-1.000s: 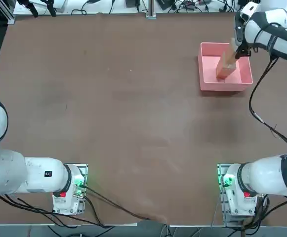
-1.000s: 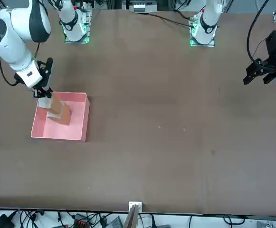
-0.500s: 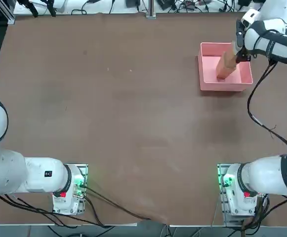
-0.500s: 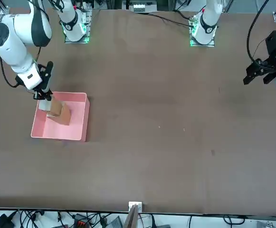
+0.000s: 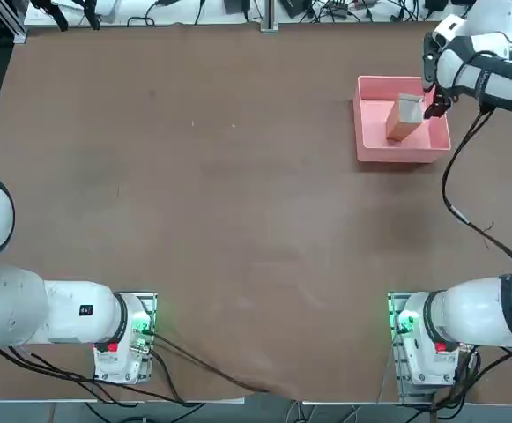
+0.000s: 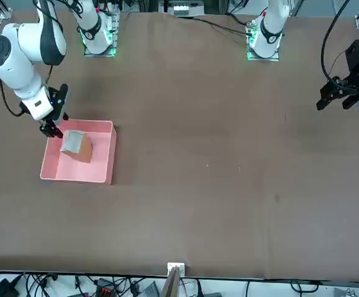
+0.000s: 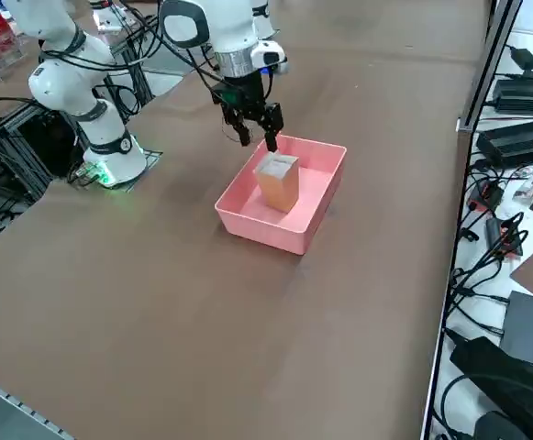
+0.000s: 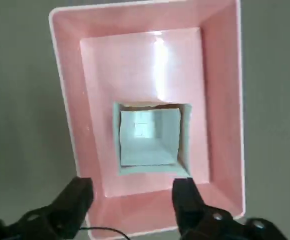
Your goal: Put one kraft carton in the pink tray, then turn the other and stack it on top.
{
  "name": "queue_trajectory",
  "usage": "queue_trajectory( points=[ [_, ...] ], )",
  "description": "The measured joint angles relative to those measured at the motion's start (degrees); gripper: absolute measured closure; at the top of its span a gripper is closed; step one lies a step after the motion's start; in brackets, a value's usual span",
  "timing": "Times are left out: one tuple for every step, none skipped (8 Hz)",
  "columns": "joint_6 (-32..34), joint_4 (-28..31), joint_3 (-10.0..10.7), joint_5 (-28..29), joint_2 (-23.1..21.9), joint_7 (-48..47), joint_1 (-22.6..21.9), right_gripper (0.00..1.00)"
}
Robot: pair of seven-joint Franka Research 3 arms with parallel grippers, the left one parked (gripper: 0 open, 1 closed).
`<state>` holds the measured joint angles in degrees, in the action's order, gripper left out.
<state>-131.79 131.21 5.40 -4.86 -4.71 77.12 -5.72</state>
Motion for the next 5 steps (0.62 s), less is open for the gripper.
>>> queue_trajectory(
  points=[
    [5.72, -3.33, 0.00, 0.02, -0.45, -2.75, 0.00, 0.00],
    [13.40, -8.37, -0.04, 0.06, -0.99, -6.98, -0.02, 0.00],
    [20.90, -14.31, -0.17, 0.18, -1.47, -12.59, -0.13, 0.00],
    [27.14, -19.83, -0.35, 0.68, -1.95, -19.67, -0.29, 0.00],
    [31.91, -24.44, -0.53, 2.07, -2.26, -28.31, -0.41, 0.00]
  ],
)
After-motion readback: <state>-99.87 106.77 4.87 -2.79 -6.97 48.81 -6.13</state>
